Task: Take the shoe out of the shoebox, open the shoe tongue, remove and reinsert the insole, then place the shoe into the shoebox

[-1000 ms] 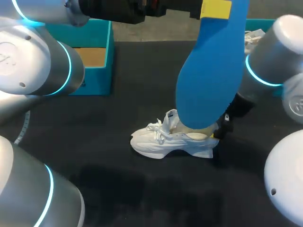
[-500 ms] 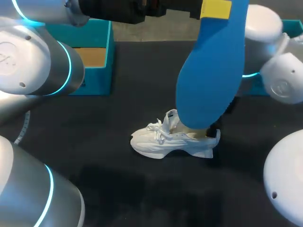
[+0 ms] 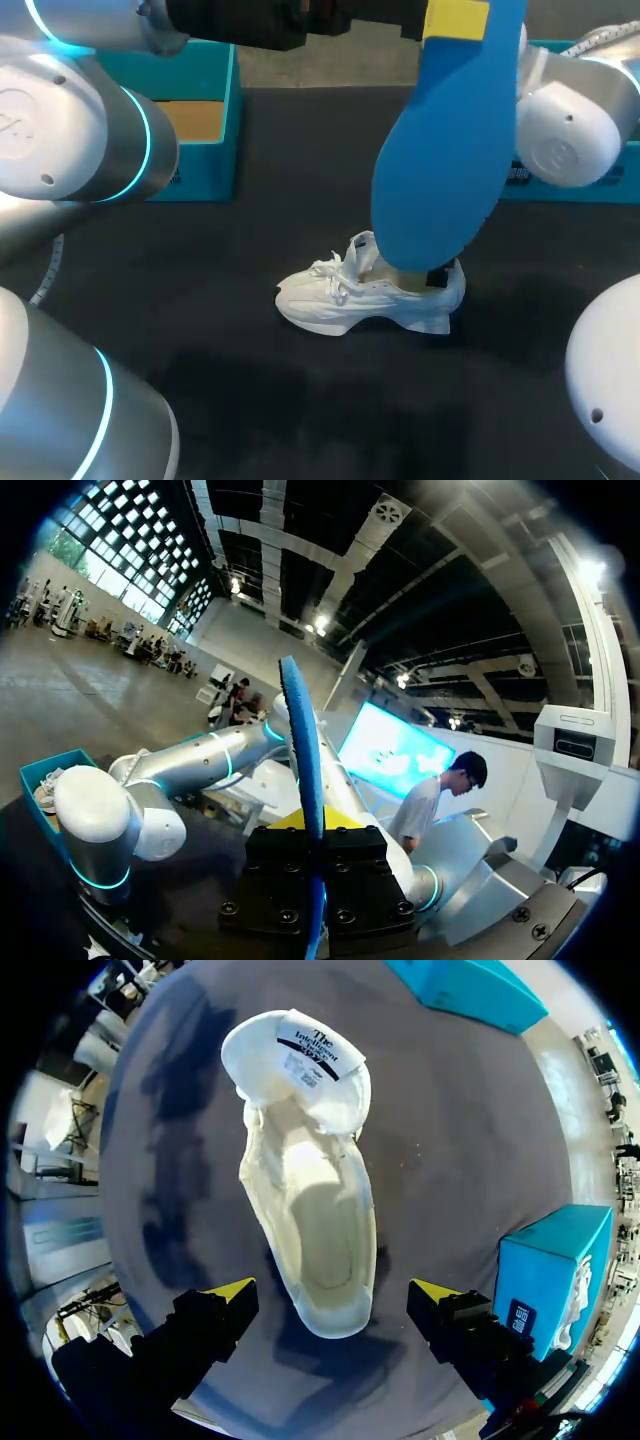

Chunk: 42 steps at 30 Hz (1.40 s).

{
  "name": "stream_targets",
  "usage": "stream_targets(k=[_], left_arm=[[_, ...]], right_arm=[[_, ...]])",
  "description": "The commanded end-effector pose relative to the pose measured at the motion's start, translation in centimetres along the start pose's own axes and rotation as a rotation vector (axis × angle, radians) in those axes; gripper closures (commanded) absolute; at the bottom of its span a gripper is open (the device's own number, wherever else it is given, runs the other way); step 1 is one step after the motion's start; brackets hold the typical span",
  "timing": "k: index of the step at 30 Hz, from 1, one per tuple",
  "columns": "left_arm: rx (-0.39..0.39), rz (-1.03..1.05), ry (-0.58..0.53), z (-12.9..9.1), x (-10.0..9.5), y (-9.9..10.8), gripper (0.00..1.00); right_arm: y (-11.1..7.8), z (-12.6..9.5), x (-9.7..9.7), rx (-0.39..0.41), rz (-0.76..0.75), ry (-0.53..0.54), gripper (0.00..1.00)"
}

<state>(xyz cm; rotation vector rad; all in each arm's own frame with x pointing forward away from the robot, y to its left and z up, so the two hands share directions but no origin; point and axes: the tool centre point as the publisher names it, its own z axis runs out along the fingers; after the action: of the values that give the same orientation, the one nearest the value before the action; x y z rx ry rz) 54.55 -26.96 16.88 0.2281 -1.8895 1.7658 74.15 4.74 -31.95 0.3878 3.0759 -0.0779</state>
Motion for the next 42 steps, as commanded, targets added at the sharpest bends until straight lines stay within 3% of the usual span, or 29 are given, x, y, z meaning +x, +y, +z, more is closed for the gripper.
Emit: stream_targets(k=[1, 12, 23, 42], left_arm=[[0.0, 0.0, 0.0, 0.0, 0.0, 0.1, 1.0], [0.0, 0.0, 0.0, 0.0, 0.0, 0.1, 1.0], [0.0, 0.0, 0.0, 0.0, 0.0, 0.1, 1.0], [0.0, 0.0, 0.0, 0.0, 0.0, 0.1, 1.0]], right_arm=[[0.5, 0.3, -0.3, -0.012, -0.013, 0.002, 0.0], [3.6, -0.1, -1.2, -0.026, -0.068, -0.011, 0.0], [4.8, 0.5, -2.2, -0.054, -0.089, -0.012, 0.0], [5.3, 5.2, -2.8, -0.068, -0.111, 0.01, 0.0]])
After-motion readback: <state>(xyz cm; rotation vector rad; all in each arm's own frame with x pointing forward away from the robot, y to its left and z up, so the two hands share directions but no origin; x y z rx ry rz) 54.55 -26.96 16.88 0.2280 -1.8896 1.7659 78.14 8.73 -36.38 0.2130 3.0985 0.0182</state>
